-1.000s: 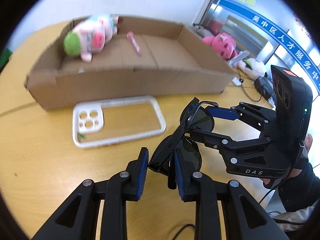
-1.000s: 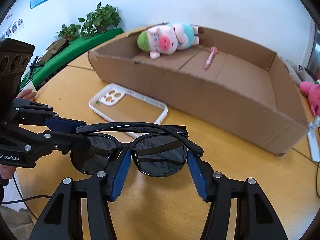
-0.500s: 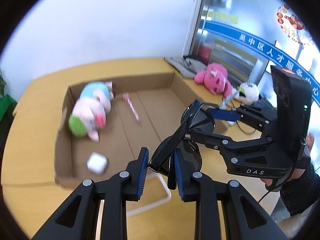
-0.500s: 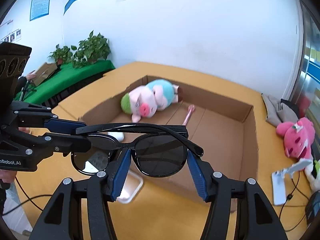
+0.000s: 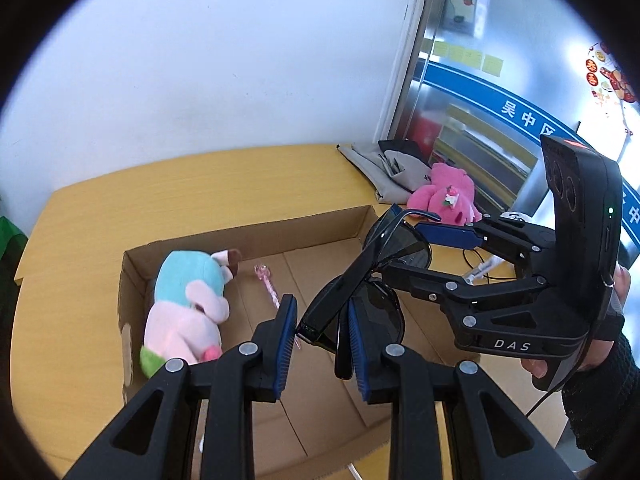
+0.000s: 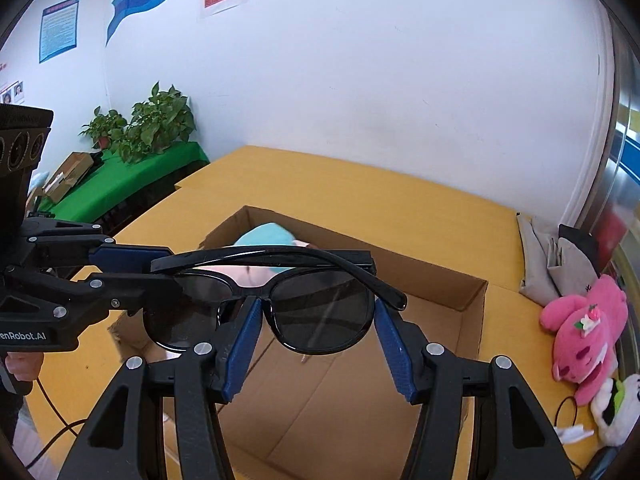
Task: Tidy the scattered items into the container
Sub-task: 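Carry the sunglasses over the box and release them inside with both grippers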
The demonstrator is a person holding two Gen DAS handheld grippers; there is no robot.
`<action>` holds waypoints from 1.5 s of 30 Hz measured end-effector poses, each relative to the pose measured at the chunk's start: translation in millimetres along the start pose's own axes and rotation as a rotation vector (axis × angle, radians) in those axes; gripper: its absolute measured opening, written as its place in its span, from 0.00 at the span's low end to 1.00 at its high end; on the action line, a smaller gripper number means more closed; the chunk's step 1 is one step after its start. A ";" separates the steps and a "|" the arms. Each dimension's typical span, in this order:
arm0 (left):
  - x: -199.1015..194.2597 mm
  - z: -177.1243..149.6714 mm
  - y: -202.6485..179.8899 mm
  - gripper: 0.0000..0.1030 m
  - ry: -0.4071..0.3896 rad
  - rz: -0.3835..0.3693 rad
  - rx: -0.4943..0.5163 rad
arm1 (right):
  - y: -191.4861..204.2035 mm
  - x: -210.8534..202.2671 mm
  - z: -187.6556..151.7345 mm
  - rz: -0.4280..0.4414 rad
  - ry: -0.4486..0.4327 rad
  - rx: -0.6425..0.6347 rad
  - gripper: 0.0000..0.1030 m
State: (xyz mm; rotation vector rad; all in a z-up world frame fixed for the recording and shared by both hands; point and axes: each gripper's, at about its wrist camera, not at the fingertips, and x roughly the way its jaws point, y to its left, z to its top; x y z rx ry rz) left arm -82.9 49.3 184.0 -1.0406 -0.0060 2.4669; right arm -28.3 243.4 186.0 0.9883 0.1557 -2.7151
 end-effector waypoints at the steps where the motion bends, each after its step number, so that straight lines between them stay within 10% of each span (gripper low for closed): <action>1: 6.0 4.0 2.1 0.24 0.009 -0.002 -0.002 | -6.2 6.8 2.6 -0.001 0.003 0.004 0.61; 24: 247.3 31.3 62.6 0.24 0.323 -0.047 -0.127 | -136.5 210.5 -29.5 -0.009 0.332 0.179 0.60; 41: 289.7 15.4 68.3 0.33 0.393 -0.021 -0.136 | -134.5 240.0 -50.5 -0.142 0.492 0.191 0.61; 45: 277.3 18.4 72.3 0.43 0.355 -0.005 -0.171 | -131.1 226.6 -52.5 -0.157 0.459 0.180 0.76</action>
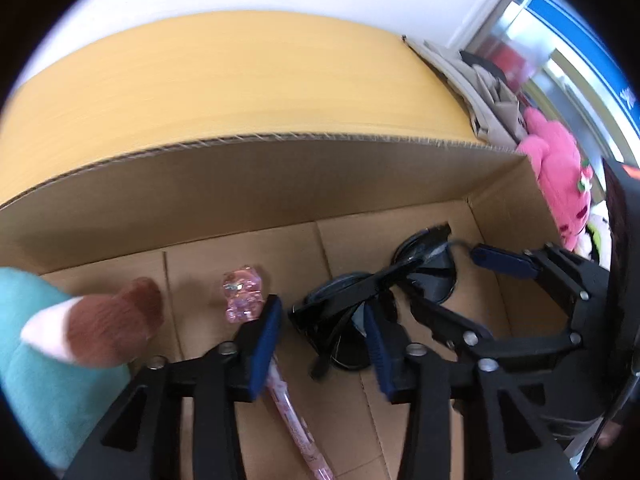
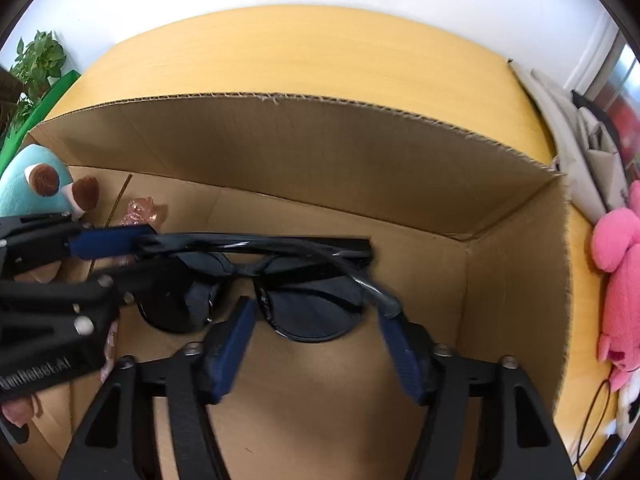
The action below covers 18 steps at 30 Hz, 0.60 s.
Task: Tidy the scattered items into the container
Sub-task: 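Carry the sunglasses over the box and release them inside with both grippers, then move both tools toward the white-rimmed clear phone case on the table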
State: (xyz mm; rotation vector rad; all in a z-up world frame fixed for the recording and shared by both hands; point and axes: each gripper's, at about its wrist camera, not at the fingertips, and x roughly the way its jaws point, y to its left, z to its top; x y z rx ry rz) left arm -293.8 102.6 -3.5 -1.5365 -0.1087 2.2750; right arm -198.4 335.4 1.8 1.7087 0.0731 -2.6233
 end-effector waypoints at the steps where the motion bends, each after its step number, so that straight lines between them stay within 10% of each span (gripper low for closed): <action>1: -9.8 -0.8 -1.2 0.43 -0.027 0.009 0.009 | 0.8 -5.9 -2.0 0.003 -0.010 -0.005 0.77; 10: -159.2 -53.1 -27.7 0.76 -0.367 0.106 0.111 | 31.2 -98.8 -60.3 0.011 -0.180 -0.068 0.96; 18: -259.9 -184.0 -50.0 0.78 -0.562 0.170 0.127 | 81.2 -193.7 -152.3 -0.029 -0.421 -0.045 1.00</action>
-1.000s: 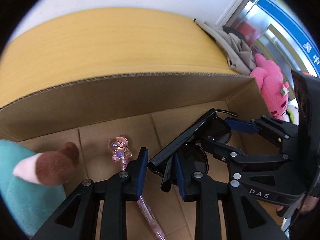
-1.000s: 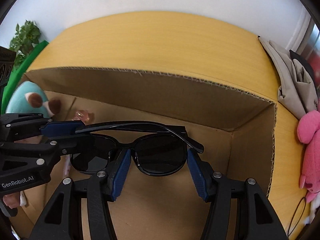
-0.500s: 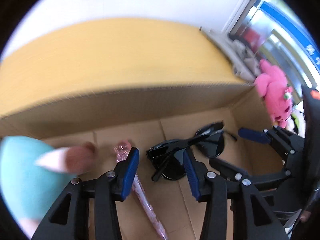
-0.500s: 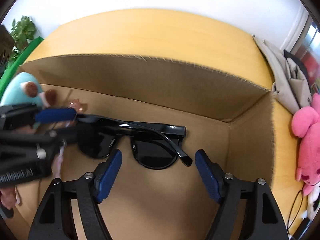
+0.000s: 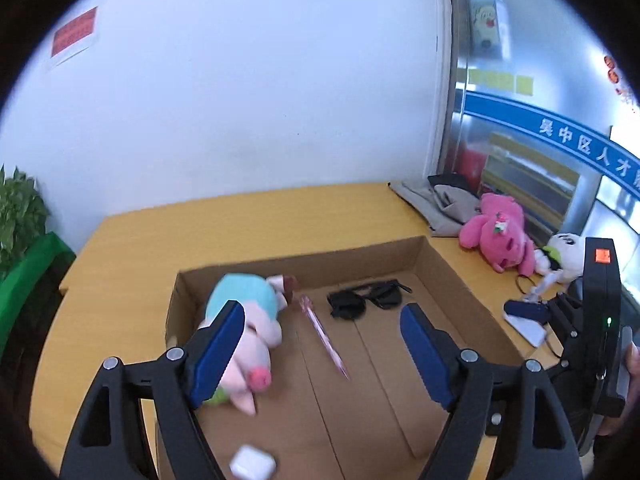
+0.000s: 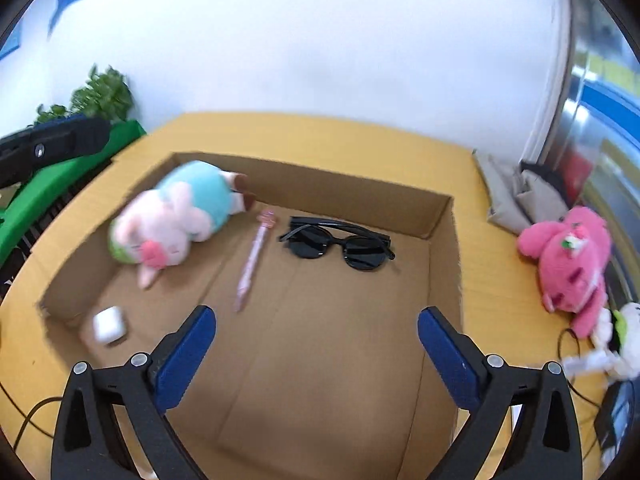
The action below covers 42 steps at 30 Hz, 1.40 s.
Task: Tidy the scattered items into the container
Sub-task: 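Move both tools toward the white-rimmed clear phone case on the table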
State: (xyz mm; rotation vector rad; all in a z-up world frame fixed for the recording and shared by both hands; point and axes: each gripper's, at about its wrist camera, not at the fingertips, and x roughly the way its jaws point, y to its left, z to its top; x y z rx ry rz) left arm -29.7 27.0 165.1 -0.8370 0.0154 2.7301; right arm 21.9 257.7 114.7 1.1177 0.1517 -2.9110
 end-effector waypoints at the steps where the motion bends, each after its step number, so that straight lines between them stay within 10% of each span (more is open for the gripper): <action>1: -9.1 -6.8 -1.5 0.78 0.002 -0.013 -0.010 | 5.6 -14.2 -5.1 -0.020 -0.027 0.002 1.00; 21: -91.5 -77.0 -39.1 0.78 -0.024 0.049 -0.039 | 44.7 -105.7 -58.5 -0.079 -0.104 0.067 1.00; 35: -83.2 -89.6 -34.0 0.78 -0.017 0.020 -0.052 | 42.5 -92.0 -67.2 -0.082 -0.074 0.088 1.00; 42: -56.8 -140.7 7.0 0.78 0.127 0.016 -0.116 | 50.8 -48.9 -97.0 -0.008 0.072 0.126 1.00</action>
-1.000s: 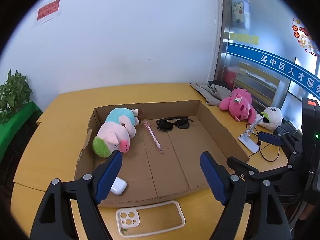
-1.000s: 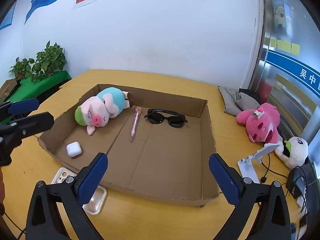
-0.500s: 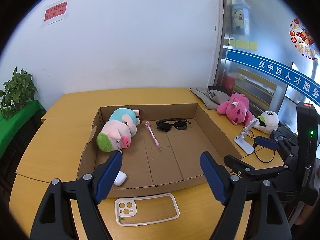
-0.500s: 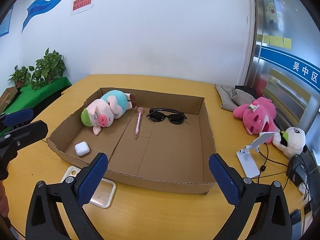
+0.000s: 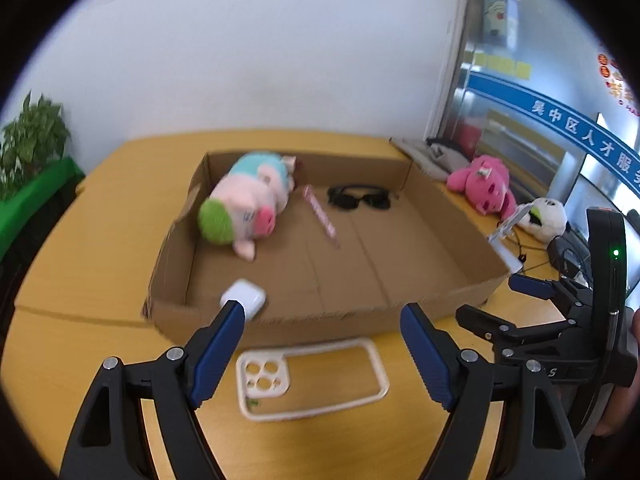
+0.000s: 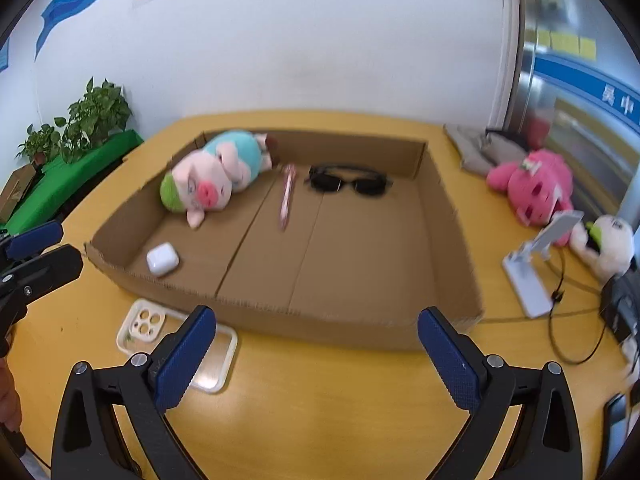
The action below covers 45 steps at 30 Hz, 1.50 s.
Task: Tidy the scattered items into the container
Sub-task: 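Move both tools toward the white-rimmed clear phone case on the table, then grasp the phone case rim with the right gripper while the left gripper grips it too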
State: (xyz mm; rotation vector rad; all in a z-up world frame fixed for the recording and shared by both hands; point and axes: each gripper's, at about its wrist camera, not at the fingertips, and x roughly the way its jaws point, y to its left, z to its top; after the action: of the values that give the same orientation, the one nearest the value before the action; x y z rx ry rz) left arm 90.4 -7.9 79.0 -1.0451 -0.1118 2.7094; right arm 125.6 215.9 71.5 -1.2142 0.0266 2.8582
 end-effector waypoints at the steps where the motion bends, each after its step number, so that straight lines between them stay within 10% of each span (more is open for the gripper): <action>1: 3.3 -6.2 6.2 0.78 0.018 0.009 -0.009 | 2.2 10.7 -6.5 0.018 0.036 0.009 1.00; 16: 67.2 -56.4 70.3 0.76 0.209 -0.010 -0.154 | 47.9 89.7 -44.0 0.093 0.246 0.000 0.86; 26: 80.9 -60.3 68.6 0.25 0.271 -0.021 -0.139 | 54.6 89.9 -45.0 0.033 0.227 -0.036 0.80; 31: 79.8 -60.8 72.7 0.12 0.274 0.008 -0.162 | 62.7 87.5 -43.8 0.070 0.225 -0.067 0.56; 35: 75.1 -62.6 71.9 0.06 0.276 0.013 -0.161 | 71.2 84.6 -44.1 0.129 0.237 -0.082 0.13; 45: 16.1 -41.9 47.2 0.06 0.174 -0.007 -0.133 | 65.1 32.1 -44.8 0.135 0.146 -0.088 0.08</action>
State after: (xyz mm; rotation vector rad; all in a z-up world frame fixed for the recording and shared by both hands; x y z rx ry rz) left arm 97.9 -50.2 30.1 -1.3094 -0.2678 2.6210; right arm 133.0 150.3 17.4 -1.4913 -0.0136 2.9048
